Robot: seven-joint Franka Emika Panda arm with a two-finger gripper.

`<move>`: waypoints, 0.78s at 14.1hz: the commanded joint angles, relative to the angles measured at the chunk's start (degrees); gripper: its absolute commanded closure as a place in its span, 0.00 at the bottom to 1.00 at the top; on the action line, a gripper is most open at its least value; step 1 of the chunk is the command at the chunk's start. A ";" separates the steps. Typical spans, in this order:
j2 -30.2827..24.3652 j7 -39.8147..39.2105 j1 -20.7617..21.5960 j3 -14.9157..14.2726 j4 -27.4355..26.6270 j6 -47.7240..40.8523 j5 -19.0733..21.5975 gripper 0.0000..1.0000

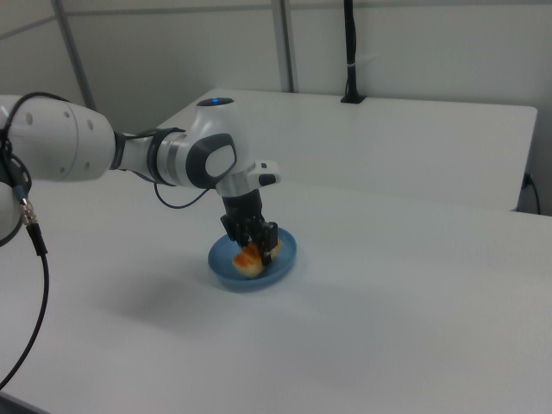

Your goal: Put the bread on a plate

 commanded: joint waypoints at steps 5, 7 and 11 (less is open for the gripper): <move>-3.17 3.81 0.10 -0.01 1.47 -0.45 0.38 0.00; -8.44 3.81 -0.07 -0.09 1.47 -4.65 0.21 0.00; -19.68 3.20 -2.44 -0.09 1.47 -15.19 -0.58 0.00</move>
